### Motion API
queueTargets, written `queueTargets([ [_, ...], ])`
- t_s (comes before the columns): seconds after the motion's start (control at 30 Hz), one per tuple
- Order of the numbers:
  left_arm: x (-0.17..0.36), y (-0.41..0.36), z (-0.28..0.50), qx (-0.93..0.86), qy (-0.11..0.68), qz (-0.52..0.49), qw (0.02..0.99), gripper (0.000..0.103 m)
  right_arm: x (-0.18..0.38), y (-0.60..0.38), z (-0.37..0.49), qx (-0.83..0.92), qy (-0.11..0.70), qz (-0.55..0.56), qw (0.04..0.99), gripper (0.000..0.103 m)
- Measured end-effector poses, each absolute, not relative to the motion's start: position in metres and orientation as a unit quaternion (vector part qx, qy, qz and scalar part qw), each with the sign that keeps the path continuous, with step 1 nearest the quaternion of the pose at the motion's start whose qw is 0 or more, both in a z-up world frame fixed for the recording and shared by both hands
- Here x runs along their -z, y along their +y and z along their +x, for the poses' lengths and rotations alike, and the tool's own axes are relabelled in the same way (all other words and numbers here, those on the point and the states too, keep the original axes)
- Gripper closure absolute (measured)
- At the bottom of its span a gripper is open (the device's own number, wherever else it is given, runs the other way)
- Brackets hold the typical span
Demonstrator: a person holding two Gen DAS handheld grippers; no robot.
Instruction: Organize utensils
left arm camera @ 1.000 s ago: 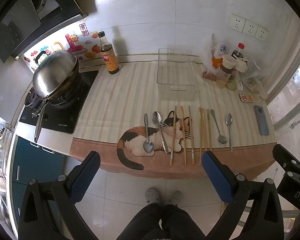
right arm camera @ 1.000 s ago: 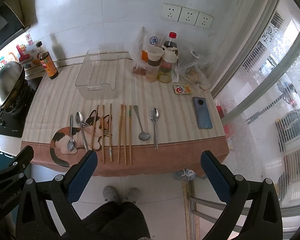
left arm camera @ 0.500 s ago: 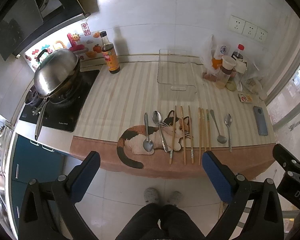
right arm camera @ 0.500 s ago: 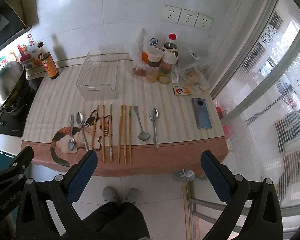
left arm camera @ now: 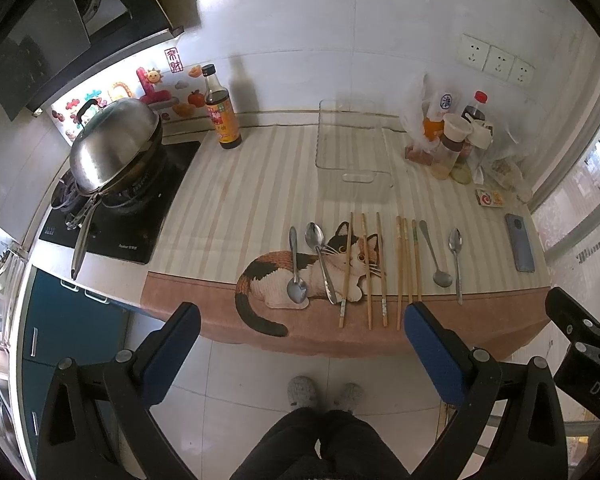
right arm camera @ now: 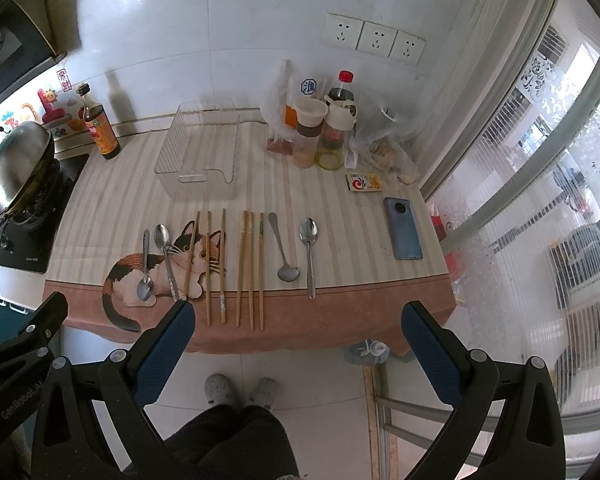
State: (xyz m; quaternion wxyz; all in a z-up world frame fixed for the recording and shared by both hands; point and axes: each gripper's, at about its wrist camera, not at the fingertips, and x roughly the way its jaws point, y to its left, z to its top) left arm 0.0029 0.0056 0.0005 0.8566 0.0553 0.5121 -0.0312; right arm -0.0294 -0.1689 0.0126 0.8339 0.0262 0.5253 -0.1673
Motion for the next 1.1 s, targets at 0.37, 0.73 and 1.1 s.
queueTargets([
  [0.37,-0.004,0.002,0.004,0.032,0.509,0.054,0.859,0.0,-0.018,-0.17,-0.033,0.167,0.523,0.026,0.835,0.0],
  [0.73,-0.013,-0.003,0.004,0.029,0.502,0.051,0.863,0.0,-0.025,-0.17,-0.031,0.165,0.522,0.025,0.837,0.0],
  [1.1,-0.013,-0.003,0.013,0.023,0.476,0.043,0.878,0.0,-0.016,-0.188,-0.018,0.159,0.511,0.048,0.843,0.0],
])
